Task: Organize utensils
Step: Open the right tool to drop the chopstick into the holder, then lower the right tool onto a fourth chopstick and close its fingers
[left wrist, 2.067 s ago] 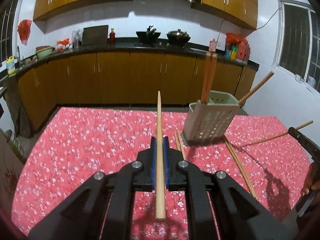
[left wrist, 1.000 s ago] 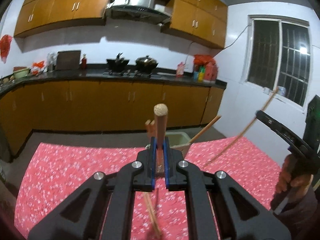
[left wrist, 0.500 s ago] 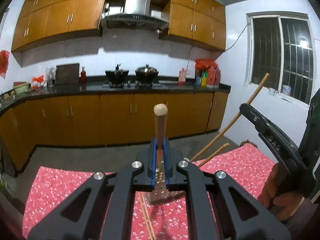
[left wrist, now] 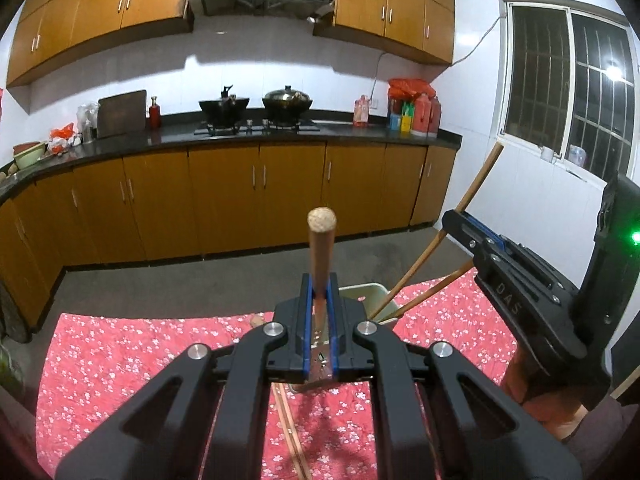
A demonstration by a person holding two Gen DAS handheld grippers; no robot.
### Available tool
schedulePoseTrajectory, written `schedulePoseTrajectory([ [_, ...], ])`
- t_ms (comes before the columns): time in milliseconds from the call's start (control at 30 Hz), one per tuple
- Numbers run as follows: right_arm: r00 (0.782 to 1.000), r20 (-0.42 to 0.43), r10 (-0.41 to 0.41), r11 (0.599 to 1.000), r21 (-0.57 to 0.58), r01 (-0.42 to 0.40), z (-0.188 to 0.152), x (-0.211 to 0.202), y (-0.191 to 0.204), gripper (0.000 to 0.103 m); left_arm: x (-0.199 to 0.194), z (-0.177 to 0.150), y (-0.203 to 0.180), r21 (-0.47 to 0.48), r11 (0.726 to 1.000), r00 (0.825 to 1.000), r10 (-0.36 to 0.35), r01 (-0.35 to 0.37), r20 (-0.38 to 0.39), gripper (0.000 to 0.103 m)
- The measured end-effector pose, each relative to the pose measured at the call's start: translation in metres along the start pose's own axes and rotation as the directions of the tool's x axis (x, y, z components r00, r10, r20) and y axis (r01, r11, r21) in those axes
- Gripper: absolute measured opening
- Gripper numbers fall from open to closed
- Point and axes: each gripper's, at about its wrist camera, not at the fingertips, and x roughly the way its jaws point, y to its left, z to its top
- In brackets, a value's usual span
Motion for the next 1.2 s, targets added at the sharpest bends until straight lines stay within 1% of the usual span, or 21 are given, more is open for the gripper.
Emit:
schedulePoseTrajectory([
  [33,1.0,-0.018,0.005,1.0,0.007,-0.005,-0.001,0.002,-0.001,0.008,0.003,-0.001,0.001,-0.009,1.0,1.0,0.003,-0.004,-0.005,0.008],
  [100,1.0,-0.024,0.009,1.0,0.009,-0.009,-0.002,0.001,-0.001,0.012,0.003,-0.003,0.003,-0.023,1.0,1.0,-0.002,0.002,-0.003,0.01],
  [133,1.0,-0.023,0.007,1.0,0.004,-0.007,-0.002,-0.001,-0.001,0.021,0.002,-0.003,0.005,-0.025,1.0,1.0,-0.003,0.003,0.001,0.011],
  [167,1.0,-0.022,0.008,1.0,0.005,-0.008,-0.001,-0.002,-0.001,0.031,0.0,-0.004,0.005,-0.025,1.0,1.0,0.001,-0.001,0.008,0.014],
  [200,1.0,-0.014,0.006,1.0,0.011,-0.005,0.0,-0.006,-0.002,0.034,-0.003,-0.004,0.006,-0.026,1.0,1.0,0.004,-0.004,0.012,0.017],
  [333,1.0,0.007,0.007,1.0,0.017,-0.007,0.005,-0.02,-0.004,0.034,-0.018,-0.004,0.012,-0.047,0.999,0.999,0.005,-0.003,0.049,0.019],
  [467,0.999,0.044,0.001,1.0,0.026,-0.002,0.012,-0.041,-0.01,0.034,-0.045,-0.007,0.02,-0.084,0.996,0.994,0.009,0.0,0.105,0.025],
  [600,0.998,0.058,-0.029,0.999,0.044,0.026,0.011,-0.065,-0.025,0.034,-0.072,-0.019,0.032,-0.114,0.993,0.989,0.039,-0.023,0.145,0.028],
  [700,0.997,0.007,-0.077,0.996,0.051,0.077,-0.003,-0.072,-0.042,0.034,-0.083,-0.038,0.041,-0.133,0.989,0.986,0.089,-0.07,0.143,0.03],
  [767,0.991,-0.071,-0.117,0.991,0.056,0.121,-0.023,-0.067,-0.057,0.034,-0.081,-0.056,0.049,-0.137,0.984,0.986,0.127,-0.112,0.109,0.032],
  [800,0.984,-0.117,-0.132,0.988,0.059,0.14,-0.033,-0.062,-0.064,0.034,-0.076,-0.068,0.054,-0.137,0.982,0.987,0.142,-0.13,0.077,0.033],
  [833,0.97,-0.191,-0.15,0.984,0.065,0.165,-0.052,-0.054,-0.072,0.034,-0.071,-0.075,0.057,-0.136,0.98,0.987,0.153,-0.145,0.054,0.033],
  [867,0.959,-0.235,-0.157,0.982,0.07,0.177,-0.061,-0.048,-0.076,0.034,-0.061,-0.091,0.062,-0.131,0.974,0.983,0.184,-0.182,0.002,0.033],
  [900,0.945,-0.287,-0.157,0.98,0.077,0.186,-0.074,-0.042,-0.081,0.034,-0.055,-0.099,0.064,-0.128,0.972,0.98,0.197,-0.199,-0.026,0.033],
  [933,0.921,-0.361,-0.147,0.978,0.084,0.189,-0.095,-0.033,-0.085,0.034,-0.044,-0.114,0.068,-0.126,0.969,0.976,0.206,-0.214,-0.071,0.033],
  [967,0.904,-0.403,-0.14,0.978,0.085,0.189,-0.107,-0.027,-0.086,0.033,-0.039,-0.122,0.069,-0.127,0.967,0.973,0.208,-0.22,-0.098,0.033],
  [1000,0.891,-0.435,-0.131,0.979,0.084,0.185,-0.117,-0.024,-0.086,0.032,-0.033,-0.134,0.071,-0.125,0.966,0.969,0.212,-0.228,-0.127,0.033],
  [1033,0.87,-0.479,-0.112,0.981,0.085,0.173,-0.132,-0.018,-0.084,0.029,-0.027,-0.143,0.071,-0.121,0.965,0.964,0.215,-0.235,-0.154,0.033],
  [1067,0.858,-0.506,-0.094,0.983,0.087,0.159,-0.144,-0.016,-0.08,0.024,-0.019,-0.153,0.072,-0.117,0.965,0.959,0.212,-0.236,-0.186,0.033],
  [1100,0.841,-0.537,-0.071,0.986,0.089,0.14,-0.155,-0.012,-0.076,0.023,-0.015,-0.163,0.074,-0.115,0.965,0.956,0.207,-0.234,-0.21,0.033],
  [1200,0.821,-0.57,-0.042,0.991,0.082,0.107,-0.173,-0.009,-0.071,0.02,-0.002,-0.186,0.073,-0.115,0.968,0.946,0.186,-0.222,-0.264,0.033],
])
